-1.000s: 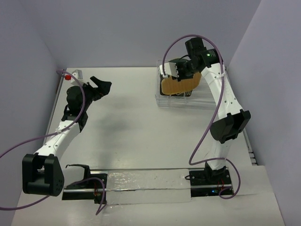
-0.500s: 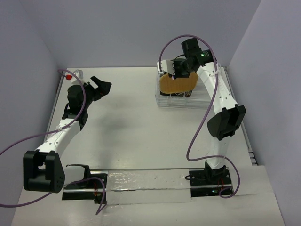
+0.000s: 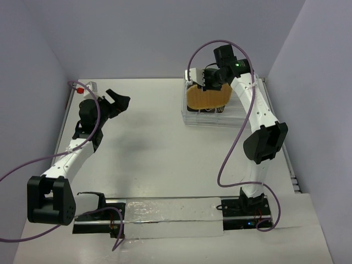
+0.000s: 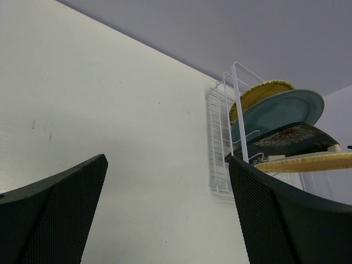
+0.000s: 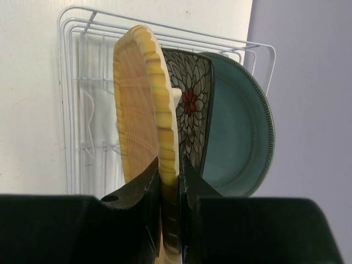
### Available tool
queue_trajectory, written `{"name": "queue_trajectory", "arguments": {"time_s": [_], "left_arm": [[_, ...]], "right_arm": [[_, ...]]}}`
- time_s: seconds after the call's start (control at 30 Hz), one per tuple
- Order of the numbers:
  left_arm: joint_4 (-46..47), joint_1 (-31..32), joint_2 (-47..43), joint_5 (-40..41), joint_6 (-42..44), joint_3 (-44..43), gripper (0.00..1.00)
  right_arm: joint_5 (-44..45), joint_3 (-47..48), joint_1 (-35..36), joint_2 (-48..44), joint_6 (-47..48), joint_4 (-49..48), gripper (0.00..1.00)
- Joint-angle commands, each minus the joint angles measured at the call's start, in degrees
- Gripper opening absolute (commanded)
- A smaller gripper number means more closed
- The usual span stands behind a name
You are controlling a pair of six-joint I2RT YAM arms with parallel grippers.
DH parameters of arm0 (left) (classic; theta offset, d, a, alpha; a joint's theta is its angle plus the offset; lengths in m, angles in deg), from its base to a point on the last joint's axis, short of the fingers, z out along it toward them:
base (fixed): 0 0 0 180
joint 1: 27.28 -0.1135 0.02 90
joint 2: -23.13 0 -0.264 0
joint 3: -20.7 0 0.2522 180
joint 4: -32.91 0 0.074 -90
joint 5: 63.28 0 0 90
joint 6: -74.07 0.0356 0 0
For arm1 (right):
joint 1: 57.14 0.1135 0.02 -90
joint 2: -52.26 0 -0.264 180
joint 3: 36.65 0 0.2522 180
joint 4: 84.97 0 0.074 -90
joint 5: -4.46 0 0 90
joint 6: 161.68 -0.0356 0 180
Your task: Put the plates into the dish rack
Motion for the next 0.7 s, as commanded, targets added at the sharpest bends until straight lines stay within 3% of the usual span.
{"name": "queue_trajectory", "arguments": {"time_s": [0.0,0.2,0.67], "left_arm": [[0.17,-0.38,-1.99,0.24,0.23,-2.22,0.99],[1.24,-0.38,-3.32,0.73,-0.1,-0.84,0.99],[2.1,-0.38,-3.37,0.54,-0.13,-0.32,0.99]], "right_arm": [[2.1,-1.22,-0.9,-1.2,-0.72,-3.63,0.0],[7.74,-3.8,0.43,-4.31,-3.19,-12.06,0.0],[9.89,-7.86,1.94,-8.03,-0.91,-10.02,0.0]]}}
